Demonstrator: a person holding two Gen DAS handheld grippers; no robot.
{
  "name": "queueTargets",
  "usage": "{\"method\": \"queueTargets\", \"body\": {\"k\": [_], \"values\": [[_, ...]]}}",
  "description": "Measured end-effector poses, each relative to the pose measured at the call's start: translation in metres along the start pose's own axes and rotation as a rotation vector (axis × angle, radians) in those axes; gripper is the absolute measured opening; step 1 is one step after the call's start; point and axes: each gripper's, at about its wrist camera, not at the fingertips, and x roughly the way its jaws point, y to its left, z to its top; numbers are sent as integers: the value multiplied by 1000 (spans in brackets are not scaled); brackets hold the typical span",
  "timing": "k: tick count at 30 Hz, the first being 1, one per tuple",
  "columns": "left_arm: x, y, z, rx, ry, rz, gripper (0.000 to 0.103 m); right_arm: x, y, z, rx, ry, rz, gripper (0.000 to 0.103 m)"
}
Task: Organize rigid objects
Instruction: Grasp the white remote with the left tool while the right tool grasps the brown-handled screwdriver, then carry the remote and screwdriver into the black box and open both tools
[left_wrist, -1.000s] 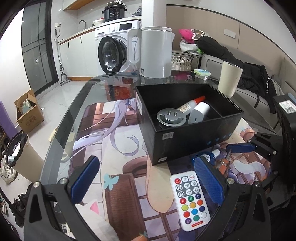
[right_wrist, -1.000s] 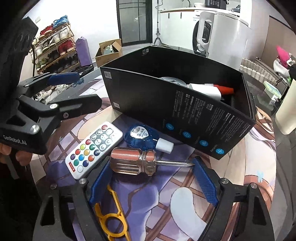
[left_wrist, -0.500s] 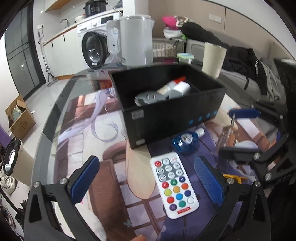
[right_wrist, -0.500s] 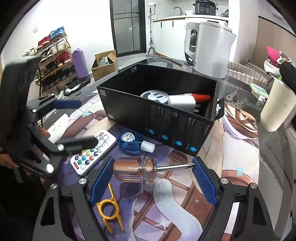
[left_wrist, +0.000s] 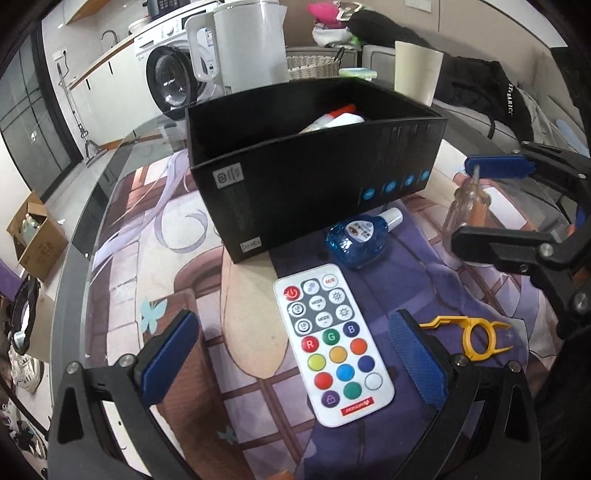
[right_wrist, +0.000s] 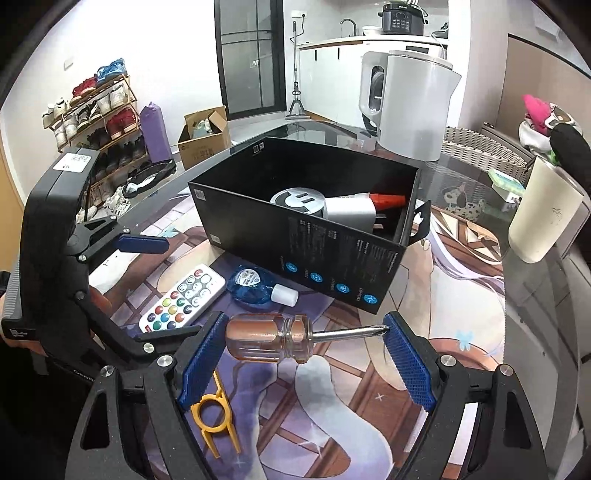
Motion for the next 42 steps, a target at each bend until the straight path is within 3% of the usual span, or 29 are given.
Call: {"method": "queueTargets", "body": {"k": [4,9,12,14,17,26,42], "values": [[3,11,0,-63,24,-23,103,-1,-3,0,5,-3,-7,86],[2,16,-3,-72,22,-17,102,-1,-2,0,3,-3,-2,86],[-2,12,-3,-45,-2,-39,84,0,0,1,-3,-3,1,86],[-5,8,-3,-24,-16,-58,62,0,2,2,-7,-6,5,86],[-9,1,-2,5,-32,-80,38,0,3,2,-10,-7,9,86],[-14,-2,-1,20,-48,-88,38,-2,5,4,-9,-23,10,86],[-47,3,7,-1,-171,-155,38,-23,-3,8,9,-116,7,86]]}}
